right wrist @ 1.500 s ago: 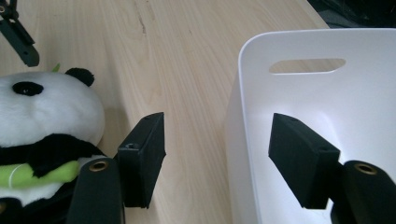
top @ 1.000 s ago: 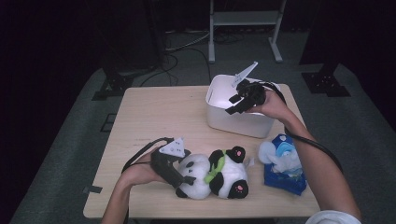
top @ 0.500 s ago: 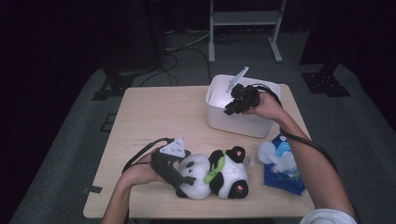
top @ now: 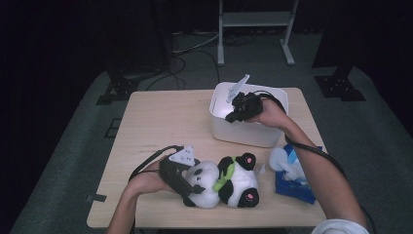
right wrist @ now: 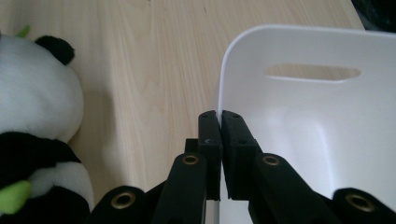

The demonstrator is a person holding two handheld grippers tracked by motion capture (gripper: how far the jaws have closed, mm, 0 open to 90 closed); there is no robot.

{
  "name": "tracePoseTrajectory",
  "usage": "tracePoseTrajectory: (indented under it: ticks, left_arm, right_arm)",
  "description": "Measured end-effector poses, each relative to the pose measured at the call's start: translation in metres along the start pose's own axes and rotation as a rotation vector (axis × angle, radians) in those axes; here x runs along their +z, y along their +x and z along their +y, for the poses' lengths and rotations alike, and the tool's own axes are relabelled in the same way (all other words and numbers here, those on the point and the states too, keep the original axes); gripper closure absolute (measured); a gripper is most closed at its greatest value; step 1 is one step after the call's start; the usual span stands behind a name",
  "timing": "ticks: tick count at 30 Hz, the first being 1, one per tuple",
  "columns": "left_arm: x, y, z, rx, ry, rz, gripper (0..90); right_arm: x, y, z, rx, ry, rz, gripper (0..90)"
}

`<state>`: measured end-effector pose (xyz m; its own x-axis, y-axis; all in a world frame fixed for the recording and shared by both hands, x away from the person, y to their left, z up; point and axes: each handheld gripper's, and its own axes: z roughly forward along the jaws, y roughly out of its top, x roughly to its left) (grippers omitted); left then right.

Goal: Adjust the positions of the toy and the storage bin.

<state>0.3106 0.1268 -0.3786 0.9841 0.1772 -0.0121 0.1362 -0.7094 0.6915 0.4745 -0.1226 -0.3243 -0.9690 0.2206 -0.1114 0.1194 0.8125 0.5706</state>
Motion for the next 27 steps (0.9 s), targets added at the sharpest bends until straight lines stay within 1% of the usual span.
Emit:
tracePoseTrajectory:
  ticks: [2,6,11,15,18,21,23,25,27]
  left_arm:
    - [0.000,0.000,0.000,0.000,-0.002,0.002,9.5]
    - [0.001,-0.001,0.000,0.001,0.000,0.000,9.5]
    - [0.002,-0.002,0.001,0.005,0.006,-0.004,9.5]
    - [0.003,-0.002,0.001,0.005,0.005,-0.003,9.5]
    - [0.003,-0.002,0.001,0.004,0.005,-0.005,9.5]
    - [0.003,-0.002,0.000,0.005,0.003,-0.005,9.5]
    - [0.003,-0.002,0.000,0.005,0.002,-0.007,9.6]
    - [0.003,-0.002,0.001,0.008,0.007,-0.006,9.5]
    - [0.003,-0.002,0.001,0.010,0.008,-0.007,9.5]
  right_arm:
    - [0.000,0.004,0.004,-0.016,0.004,0.007,86.5]
    - [0.002,0.012,0.008,-0.018,-0.007,0.026,86.8]
    - [0.006,0.020,0.011,-0.014,-0.029,0.029,87.0]
    - [0.009,0.026,0.017,-0.022,-0.032,0.040,87.0]
    - [0.010,0.029,0.020,-0.024,-0.030,0.057,86.5]
    - [0.008,0.028,0.017,-0.012,-0.023,0.075,82.2]
    - [0.005,0.029,0.013,-0.017,-0.008,0.066,80.5]
    - [0.003,0.030,0.007,-0.017,0.004,0.066,80.5]
    - [0.001,0.031,0.001,-0.019,0.015,0.054,82.2]
